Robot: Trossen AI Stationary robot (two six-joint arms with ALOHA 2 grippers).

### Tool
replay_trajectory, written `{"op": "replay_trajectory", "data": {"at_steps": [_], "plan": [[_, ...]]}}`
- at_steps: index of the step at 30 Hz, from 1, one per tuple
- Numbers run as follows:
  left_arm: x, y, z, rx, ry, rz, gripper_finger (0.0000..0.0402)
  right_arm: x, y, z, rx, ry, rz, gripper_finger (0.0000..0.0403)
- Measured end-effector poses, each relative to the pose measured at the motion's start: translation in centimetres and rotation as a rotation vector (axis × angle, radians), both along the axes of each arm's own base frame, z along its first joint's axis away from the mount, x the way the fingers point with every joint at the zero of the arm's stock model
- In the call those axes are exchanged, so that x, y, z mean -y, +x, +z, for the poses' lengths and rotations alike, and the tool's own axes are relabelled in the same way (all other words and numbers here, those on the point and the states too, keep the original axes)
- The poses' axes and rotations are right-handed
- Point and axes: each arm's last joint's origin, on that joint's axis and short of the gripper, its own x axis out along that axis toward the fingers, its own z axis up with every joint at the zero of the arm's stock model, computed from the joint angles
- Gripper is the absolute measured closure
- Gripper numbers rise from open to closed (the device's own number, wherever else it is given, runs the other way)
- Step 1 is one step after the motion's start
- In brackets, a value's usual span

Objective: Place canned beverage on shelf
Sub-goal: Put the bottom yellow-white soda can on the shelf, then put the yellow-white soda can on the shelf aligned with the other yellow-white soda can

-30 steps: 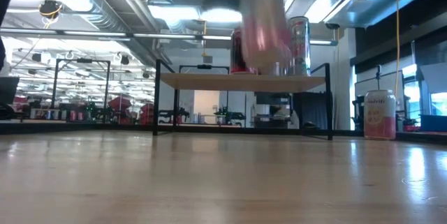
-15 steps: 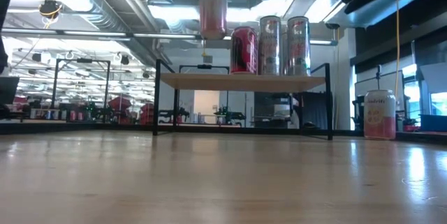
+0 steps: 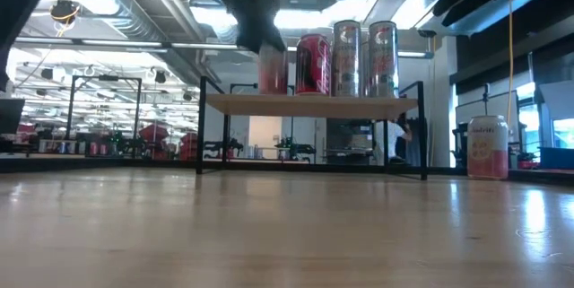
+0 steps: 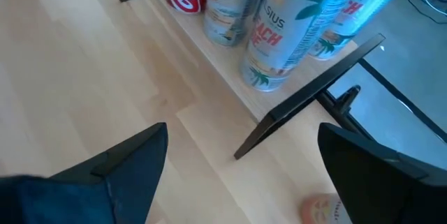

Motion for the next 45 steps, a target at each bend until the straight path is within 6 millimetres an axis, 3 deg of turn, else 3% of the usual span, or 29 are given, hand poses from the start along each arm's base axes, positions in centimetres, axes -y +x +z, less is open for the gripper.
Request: {"op": "replay_trajectory", "data": {"at_steps": [8, 14, 22, 27, 31, 35, 45], "plan": [[-0.3, 1.2, -1.5, -0.016, -0.033, -0.046, 0.0142, 0.0, -0.1, -0.1, -0.012, -0.001, 0.002, 0.0047], [-0.1, 1.3, -1.6, -0.029, -0.017, -0.057, 0.014, 0.0, -0.1, -0.1, -0.012, -0.001, 0.002, 0.0047], [0.6, 1.6, -1.3, -0.031, 0.006, -0.061, 0.0051, 0.0, -0.1, -0.1, -0.014, -0.007, 0.001, 0.0047], [1.3, 0.9, 1.1, 0.002, 0.051, -0.051, 0.0035, 0.5, -0.3, 0.3, -0.009, -0.031, -0.057, 0.0047], [2.2, -0.6, 4.4, 0.047, 0.133, -0.012, 0.0033, 2.0, -1.5, 1.5, -0.026, 0.0, -0.172, 0.0047], [3.1, -1.9, 6.7, 0.086, 0.19, 0.014, 0.0032, 3.9, -2.4, 1.0, -0.094, 0.066, -0.294, 0.0047], [3.7, -2.5, 7.5, 0.106, 0.204, 0.012, 0.0032, 9.0, -2.9, -2.0, -0.232, 0.203, -0.559, 0.0047]]}}
